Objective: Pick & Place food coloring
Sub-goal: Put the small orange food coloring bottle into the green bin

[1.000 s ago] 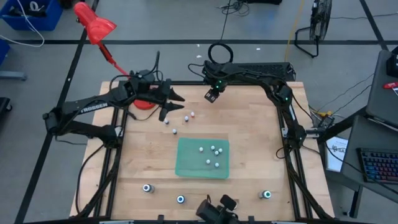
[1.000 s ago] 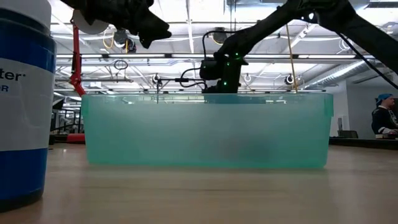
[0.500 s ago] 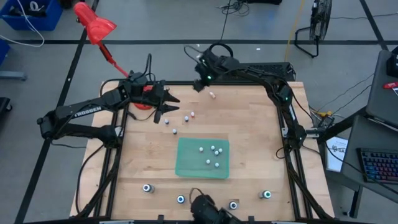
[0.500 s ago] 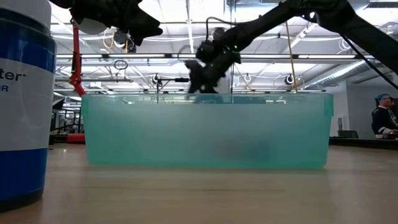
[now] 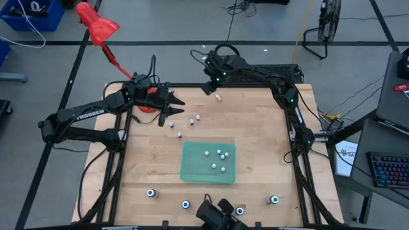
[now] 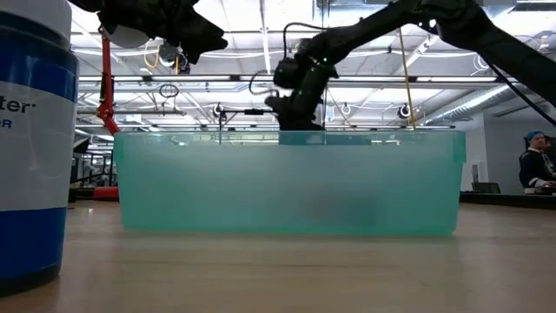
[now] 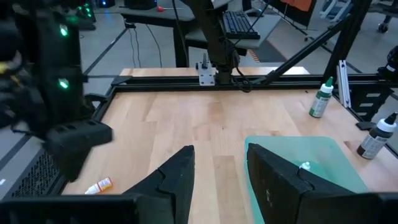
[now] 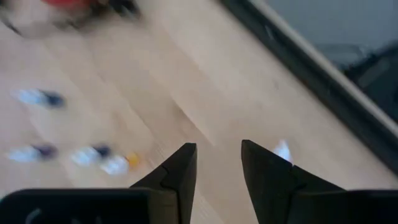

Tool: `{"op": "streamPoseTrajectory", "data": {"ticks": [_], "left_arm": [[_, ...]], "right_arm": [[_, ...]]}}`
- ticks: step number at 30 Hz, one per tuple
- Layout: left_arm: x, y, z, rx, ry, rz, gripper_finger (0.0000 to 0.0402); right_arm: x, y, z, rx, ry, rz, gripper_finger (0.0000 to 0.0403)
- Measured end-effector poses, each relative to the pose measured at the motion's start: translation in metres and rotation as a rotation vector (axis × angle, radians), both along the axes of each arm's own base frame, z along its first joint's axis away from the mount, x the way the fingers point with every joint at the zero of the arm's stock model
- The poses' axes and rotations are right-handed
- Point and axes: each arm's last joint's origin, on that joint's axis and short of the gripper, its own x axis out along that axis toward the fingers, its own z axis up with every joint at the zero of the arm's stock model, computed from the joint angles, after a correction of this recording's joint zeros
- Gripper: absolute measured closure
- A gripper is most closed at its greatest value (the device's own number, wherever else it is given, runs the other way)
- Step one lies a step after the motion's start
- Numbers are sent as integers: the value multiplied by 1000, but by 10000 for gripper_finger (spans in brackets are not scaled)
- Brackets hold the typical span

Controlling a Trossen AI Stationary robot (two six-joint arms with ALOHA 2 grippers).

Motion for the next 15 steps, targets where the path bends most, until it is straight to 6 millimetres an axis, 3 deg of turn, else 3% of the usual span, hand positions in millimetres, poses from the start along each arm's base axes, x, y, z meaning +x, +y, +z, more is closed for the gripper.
{"op": "streamPoseTrajectory", "data": {"ticks": [7,13,15], "left_arm": [[0,0,0,-13,1,2,252],[0,0,0,-12,2,9,252],[0,1,0,-9,5,22,252]], "right_arm": [[-12,-2,-23,64,158,112,296],[-32,-14,-19,61,209,183,385],[-41,-20,-12,25,226,167,394]]}}
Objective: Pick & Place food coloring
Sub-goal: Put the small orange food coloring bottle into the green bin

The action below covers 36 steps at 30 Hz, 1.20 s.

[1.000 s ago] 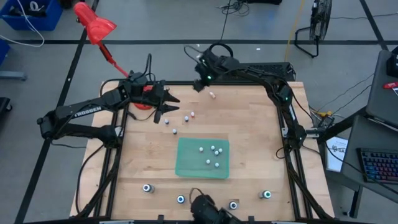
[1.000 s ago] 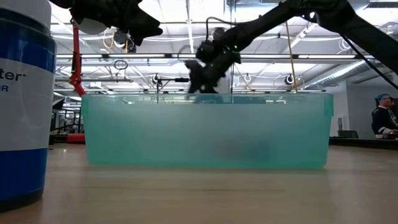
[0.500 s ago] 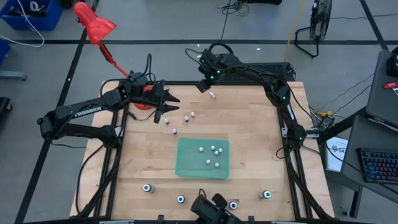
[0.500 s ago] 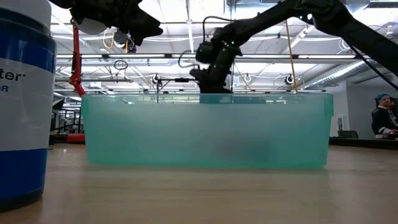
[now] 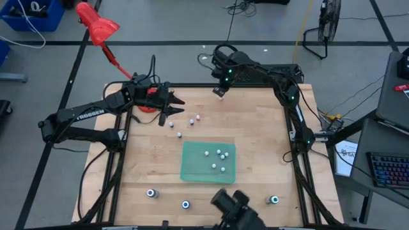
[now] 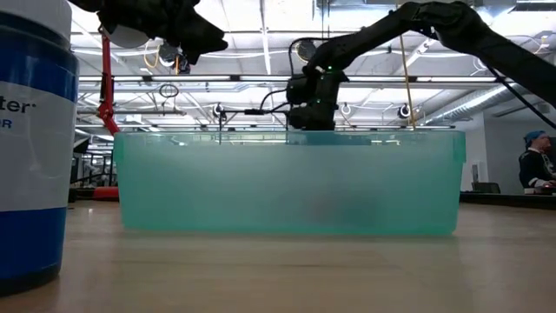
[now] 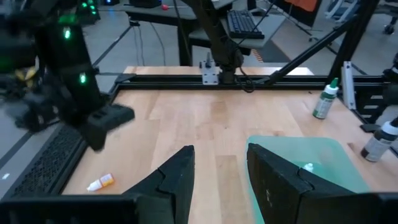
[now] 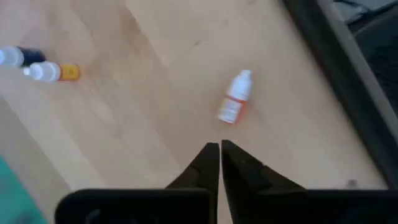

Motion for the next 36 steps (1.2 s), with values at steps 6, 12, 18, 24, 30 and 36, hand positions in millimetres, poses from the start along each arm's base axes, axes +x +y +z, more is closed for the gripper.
{"op": "streamPoseTrajectory", "data": {"ticks": [6,12,18,24,30,36], "left_arm": [[0,1,-1,8,13,38,252],[0,1,-1,8,13,39,252],[0,1,-1,11,12,38,252],[0,2,-1,23,17,77,252],[0,2,-1,21,17,81,252],[0,2,-1,20,17,81,252]], "right_arm": [[-31,-38,12,-224,84,-150,402],[-34,-60,-3,-202,-122,-169,403],[-39,-64,-25,82,-382,-138,403],[-52,-53,-32,225,-276,-155,403],[-48,-47,-29,198,-272,-94,403],[-50,-56,-11,14,-303,-62,403]]}}
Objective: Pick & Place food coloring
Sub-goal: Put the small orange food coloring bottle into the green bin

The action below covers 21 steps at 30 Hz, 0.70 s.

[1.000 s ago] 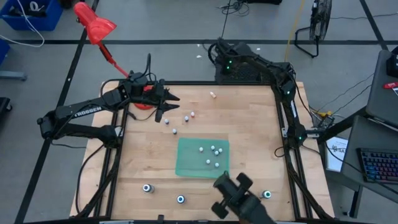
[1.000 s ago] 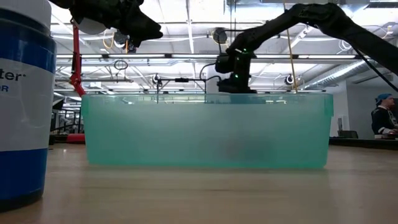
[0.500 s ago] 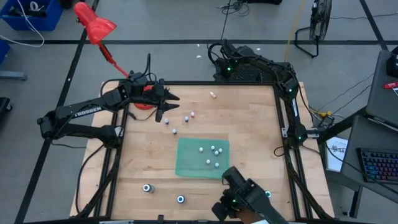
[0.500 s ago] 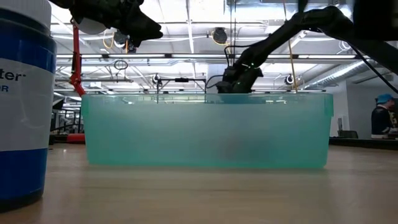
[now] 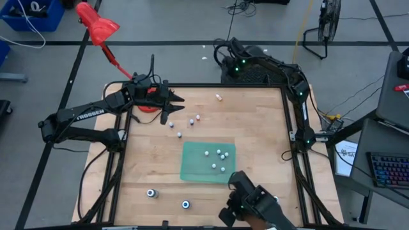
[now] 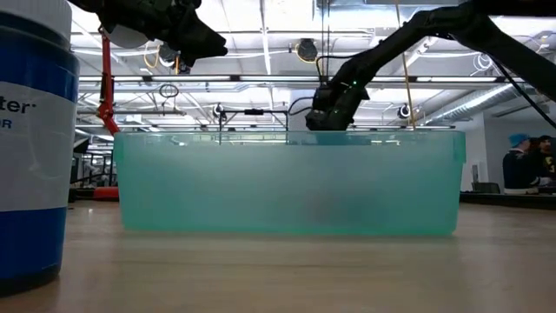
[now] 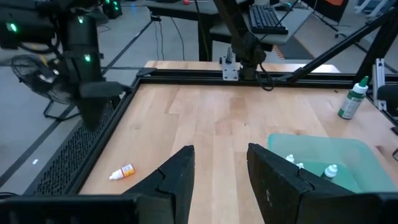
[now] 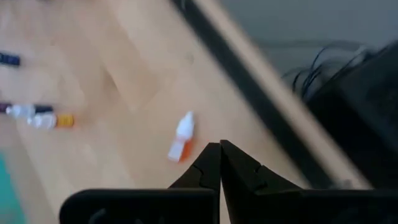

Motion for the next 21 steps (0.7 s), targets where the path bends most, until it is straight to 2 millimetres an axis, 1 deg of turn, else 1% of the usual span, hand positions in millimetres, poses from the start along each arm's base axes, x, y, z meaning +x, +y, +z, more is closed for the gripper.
{"op": "streamPoseTrajectory", "data": {"ticks": [4,6,8,10,12,15,17,18,20,21], "left_arm": [[0,0,0,-2,0,0,252],[0,0,0,-2,0,1,252],[0,0,0,-2,0,1,252],[0,0,0,0,0,0,252],[0,0,0,3,0,-1,252],[0,0,0,4,2,-2,252],[0,0,0,4,2,-2,252],[0,0,0,4,2,-2,252],[0,0,0,8,2,-3,252],[0,0,0,12,2,-4,252]], "right_arm": [[7,-1,24,-122,-120,19,403],[15,5,38,-178,-189,48,403],[26,18,52,-231,-257,103,403],[39,37,67,-310,-331,164,403],[49,61,79,-383,-410,225,403],[54,105,83,-483,-524,317,403],[50,134,80,-548,-587,347,403],[44,147,76,-577,-610,341,403],[28,168,67,-615,-638,294,403],[18,175,61,-623,-644,255,403]]}}
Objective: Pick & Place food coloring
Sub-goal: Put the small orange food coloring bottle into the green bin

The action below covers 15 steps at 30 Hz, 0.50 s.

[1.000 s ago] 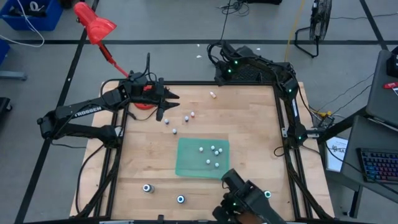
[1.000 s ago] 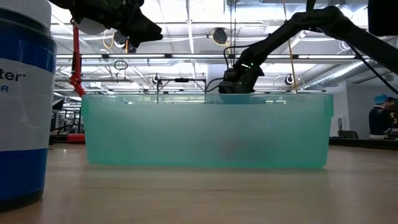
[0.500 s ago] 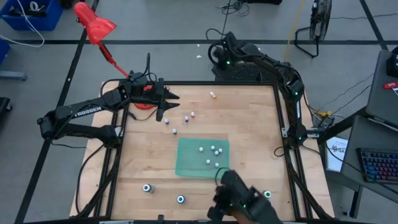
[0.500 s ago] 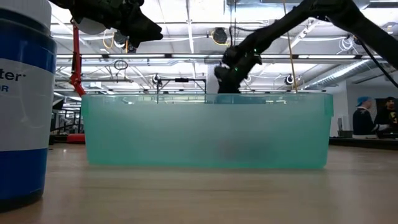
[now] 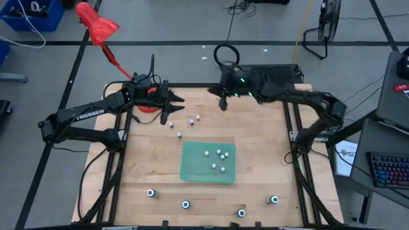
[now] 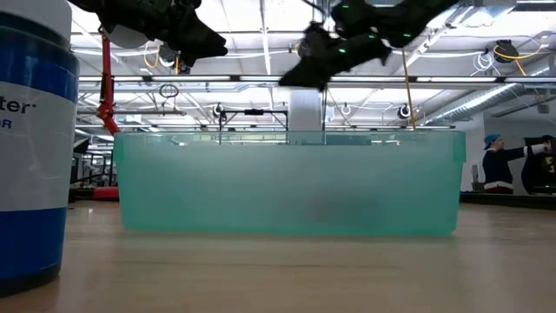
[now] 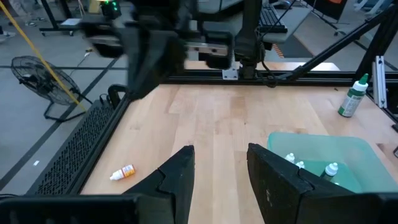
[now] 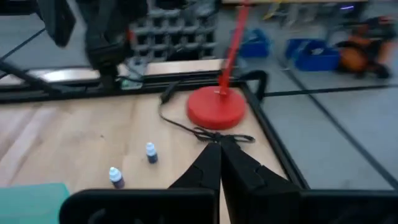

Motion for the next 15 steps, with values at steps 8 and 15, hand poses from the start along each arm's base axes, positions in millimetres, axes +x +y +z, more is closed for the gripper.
{"op": "streamPoseTrajectory", "data": {"ticks": [8,15], "left_arm": [[0,0,1,9,-5,-3,252],[1,0,1,0,-15,1,252]], "right_arm": [[-69,22,-58,290,216,-202,403],[-80,22,-103,414,406,-245,403]]}}
